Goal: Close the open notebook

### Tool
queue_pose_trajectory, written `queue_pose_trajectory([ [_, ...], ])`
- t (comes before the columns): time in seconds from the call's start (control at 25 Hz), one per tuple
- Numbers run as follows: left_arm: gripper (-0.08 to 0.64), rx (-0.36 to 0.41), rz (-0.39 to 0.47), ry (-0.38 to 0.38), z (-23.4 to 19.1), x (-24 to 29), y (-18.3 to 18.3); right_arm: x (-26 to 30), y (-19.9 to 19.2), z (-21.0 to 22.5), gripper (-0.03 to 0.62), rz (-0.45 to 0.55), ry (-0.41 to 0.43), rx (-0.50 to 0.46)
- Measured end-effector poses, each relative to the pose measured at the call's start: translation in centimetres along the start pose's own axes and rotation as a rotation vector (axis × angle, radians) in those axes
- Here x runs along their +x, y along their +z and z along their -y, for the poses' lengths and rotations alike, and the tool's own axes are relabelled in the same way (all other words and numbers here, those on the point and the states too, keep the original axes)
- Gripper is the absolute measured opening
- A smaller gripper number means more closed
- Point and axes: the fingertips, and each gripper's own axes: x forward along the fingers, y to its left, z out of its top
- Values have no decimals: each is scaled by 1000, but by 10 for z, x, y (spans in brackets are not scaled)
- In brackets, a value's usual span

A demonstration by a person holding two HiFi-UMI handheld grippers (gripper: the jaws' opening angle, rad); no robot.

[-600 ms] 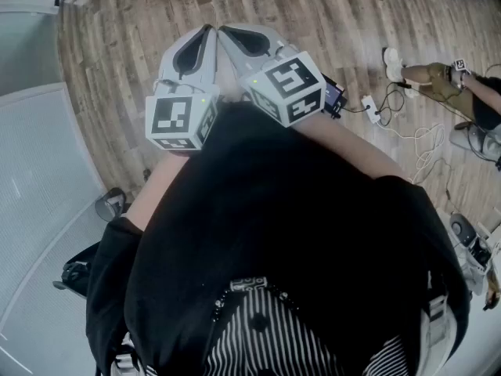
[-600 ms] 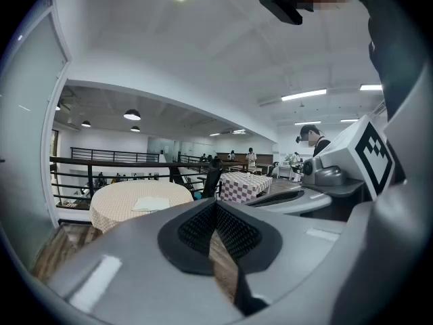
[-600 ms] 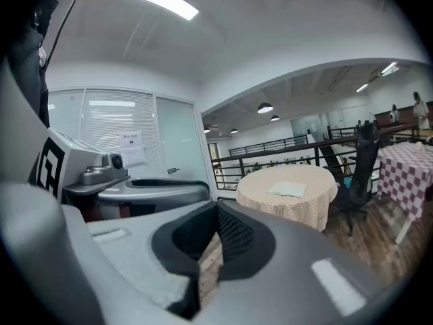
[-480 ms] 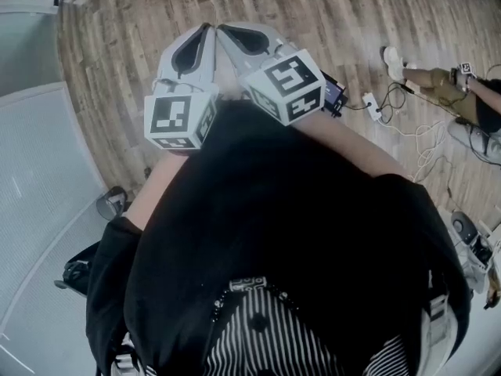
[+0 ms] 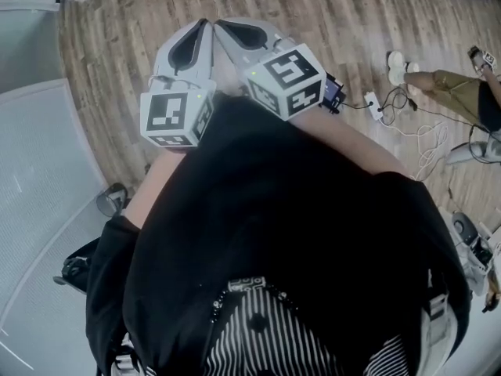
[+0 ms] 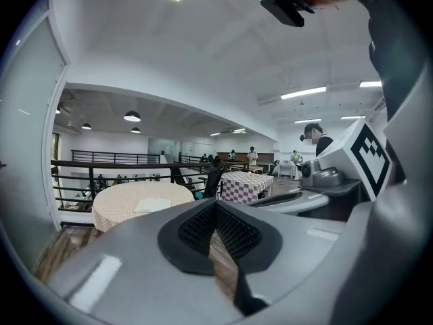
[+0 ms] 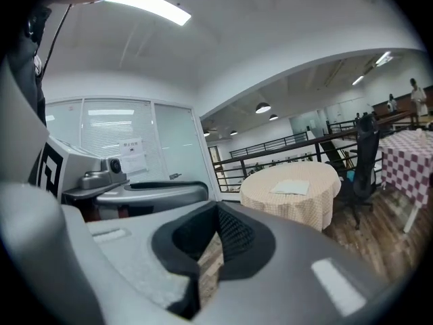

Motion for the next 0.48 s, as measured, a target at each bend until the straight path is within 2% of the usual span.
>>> queue_pose_trajectory([
  [0.2,-12,-27,-14,14,-3,-7,-4,0,4,-7,1,15,23,8],
  [0.48,-12,-53,-3,22,-32,-17,-13,27,-7,-25,1,-30,40,-1],
])
